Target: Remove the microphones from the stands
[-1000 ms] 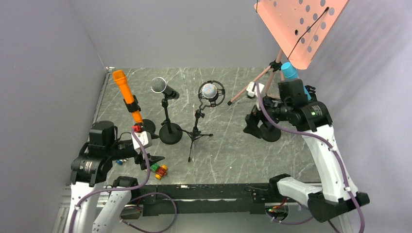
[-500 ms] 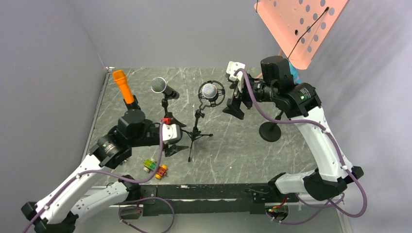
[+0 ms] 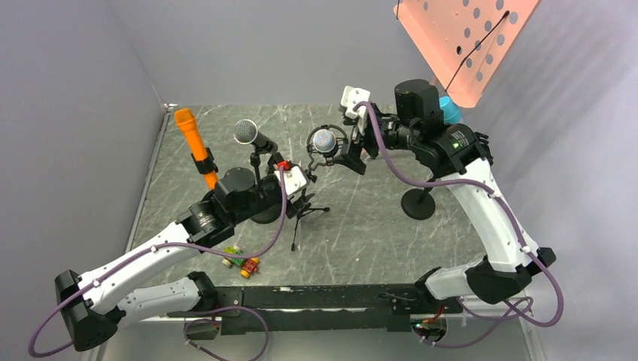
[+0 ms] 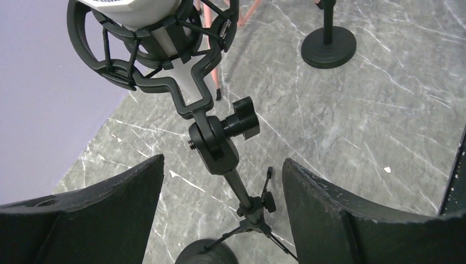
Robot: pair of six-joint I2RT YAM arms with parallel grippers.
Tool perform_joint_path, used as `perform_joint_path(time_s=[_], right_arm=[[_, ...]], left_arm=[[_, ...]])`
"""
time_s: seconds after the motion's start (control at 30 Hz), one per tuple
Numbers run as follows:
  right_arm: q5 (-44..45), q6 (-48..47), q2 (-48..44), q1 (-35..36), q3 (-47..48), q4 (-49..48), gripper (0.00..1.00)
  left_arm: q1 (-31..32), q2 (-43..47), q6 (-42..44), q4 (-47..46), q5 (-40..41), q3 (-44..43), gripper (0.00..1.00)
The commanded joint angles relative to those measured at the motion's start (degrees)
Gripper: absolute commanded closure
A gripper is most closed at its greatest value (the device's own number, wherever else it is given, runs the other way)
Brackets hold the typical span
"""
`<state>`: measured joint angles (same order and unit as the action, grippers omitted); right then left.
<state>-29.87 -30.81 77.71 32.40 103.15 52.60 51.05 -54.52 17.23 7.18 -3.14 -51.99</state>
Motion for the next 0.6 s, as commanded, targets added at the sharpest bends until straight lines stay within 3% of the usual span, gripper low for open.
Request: perform_joint_path(time_s=[0.0,0.27,0.57], right_arm=[[1.11,-1.99,1.03,3.2,-0.07,-7.29,0.0],[5.36,-3.66,1.56,8.0,-3.4,-12.63,0.02],[9.22,-5.96,2.76,10.02,-3.71,-13.34,0.22]], left_arm=[[0.37,-0.32,-1.14,-6.48,2.96,1.39,0.18],[0.4,-0.73,1.02,-9.37,1.12,3.29,0.32],[0.38,-2.56,0.61,-13.04,-1.12,3.29,0.54]])
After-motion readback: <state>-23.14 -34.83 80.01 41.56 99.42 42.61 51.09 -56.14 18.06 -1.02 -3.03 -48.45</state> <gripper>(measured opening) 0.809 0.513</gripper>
